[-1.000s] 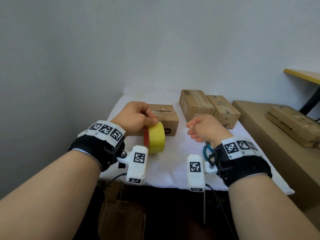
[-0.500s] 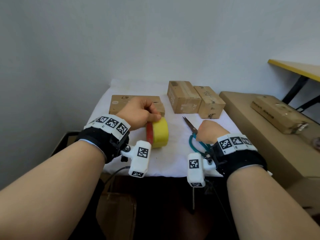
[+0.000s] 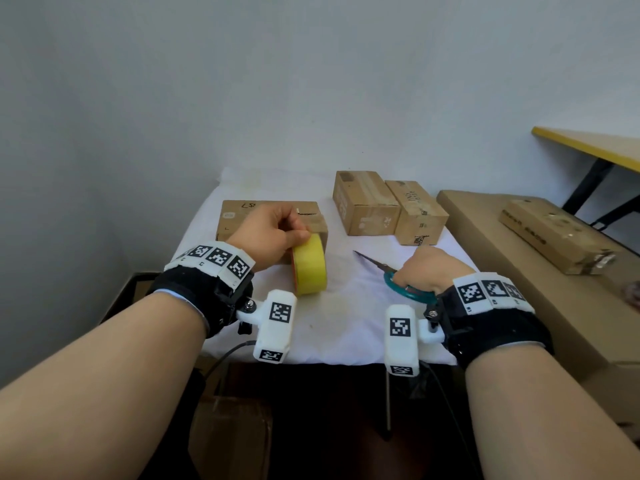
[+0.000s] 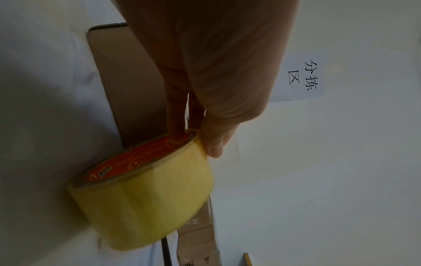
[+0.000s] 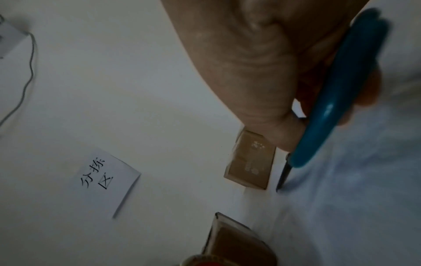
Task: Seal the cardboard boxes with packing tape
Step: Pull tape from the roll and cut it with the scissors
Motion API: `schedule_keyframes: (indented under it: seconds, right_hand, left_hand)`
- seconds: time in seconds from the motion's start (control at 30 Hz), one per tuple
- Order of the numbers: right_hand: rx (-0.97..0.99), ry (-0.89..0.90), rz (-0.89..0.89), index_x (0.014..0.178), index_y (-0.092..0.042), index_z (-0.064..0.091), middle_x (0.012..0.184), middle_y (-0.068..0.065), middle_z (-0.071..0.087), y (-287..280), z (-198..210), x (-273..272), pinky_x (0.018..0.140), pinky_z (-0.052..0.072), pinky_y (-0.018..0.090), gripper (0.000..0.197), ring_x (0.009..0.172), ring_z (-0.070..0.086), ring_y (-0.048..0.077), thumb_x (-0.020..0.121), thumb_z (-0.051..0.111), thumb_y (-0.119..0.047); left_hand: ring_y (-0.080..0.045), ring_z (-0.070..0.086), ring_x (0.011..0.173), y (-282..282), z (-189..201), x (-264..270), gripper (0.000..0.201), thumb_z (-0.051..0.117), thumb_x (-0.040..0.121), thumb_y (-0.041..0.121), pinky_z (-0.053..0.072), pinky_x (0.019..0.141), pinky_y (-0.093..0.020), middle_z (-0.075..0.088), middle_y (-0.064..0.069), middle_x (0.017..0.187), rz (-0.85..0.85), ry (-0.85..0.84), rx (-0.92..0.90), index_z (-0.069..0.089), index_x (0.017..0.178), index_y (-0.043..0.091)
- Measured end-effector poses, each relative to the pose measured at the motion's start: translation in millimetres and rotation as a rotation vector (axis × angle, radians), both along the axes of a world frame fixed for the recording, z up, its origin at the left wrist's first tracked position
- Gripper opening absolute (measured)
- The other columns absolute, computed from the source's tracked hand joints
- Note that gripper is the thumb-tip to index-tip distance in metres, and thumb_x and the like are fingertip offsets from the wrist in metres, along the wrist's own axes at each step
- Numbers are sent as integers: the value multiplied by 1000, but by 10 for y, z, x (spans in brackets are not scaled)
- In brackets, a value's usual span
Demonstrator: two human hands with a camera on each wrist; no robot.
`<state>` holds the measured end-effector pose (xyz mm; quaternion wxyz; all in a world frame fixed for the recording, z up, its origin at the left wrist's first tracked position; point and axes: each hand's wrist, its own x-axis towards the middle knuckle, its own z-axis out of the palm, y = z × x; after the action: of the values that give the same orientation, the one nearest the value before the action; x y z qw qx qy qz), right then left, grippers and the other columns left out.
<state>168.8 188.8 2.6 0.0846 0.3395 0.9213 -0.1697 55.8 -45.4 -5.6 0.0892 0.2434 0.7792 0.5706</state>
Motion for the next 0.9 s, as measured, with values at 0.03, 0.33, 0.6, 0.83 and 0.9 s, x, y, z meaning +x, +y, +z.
schedule_keyframes:
  seconds: [0.03,0.33,0.6,0.83,0.9]
  right_hand:
    - [-6,32,11,74,-9,52,79,6,57,19,7,-19,52,37,25,28,63,53,15,91,68,-24]
    - [-387,480,168,115,-16,61,101,-5,72,-164,249,-2,73,48,17,58,89,68,1,70,93,-33]
    - [-250,276,393,120,-37,51,107,-4,60,-366,234,-43,82,48,28,73,97,61,11,62,94,-49]
    - [-151,242,486,124,-37,49,104,-17,52,-606,242,-108,91,48,32,80,94,54,-2,59,94,-53]
    - [-143,244,497,127,-35,49,103,-17,50,-662,253,-130,93,48,34,82,92,52,-3,60,93,-52]
  left_hand:
    - [-26,65,85,-3,2,-12,24,72,86,0,59,83,-48,70,-12,88,12,4,-3,60,72,15]
    - [-15,62,67,-196,14,-109,15,77,82,3,56,61,-28,66,-7,75,88,-24,22,67,75,12]
    - [-19,61,72,-541,2,-296,9,78,82,5,53,67,-24,67,-11,79,149,42,42,69,82,5]
    - [-19,60,75,-607,-21,-265,12,77,83,2,50,63,-14,67,-12,81,110,89,11,71,90,-6]
    - [-17,60,72,-615,-21,-268,13,77,82,0,50,61,-15,67,-12,81,124,102,23,71,91,-7]
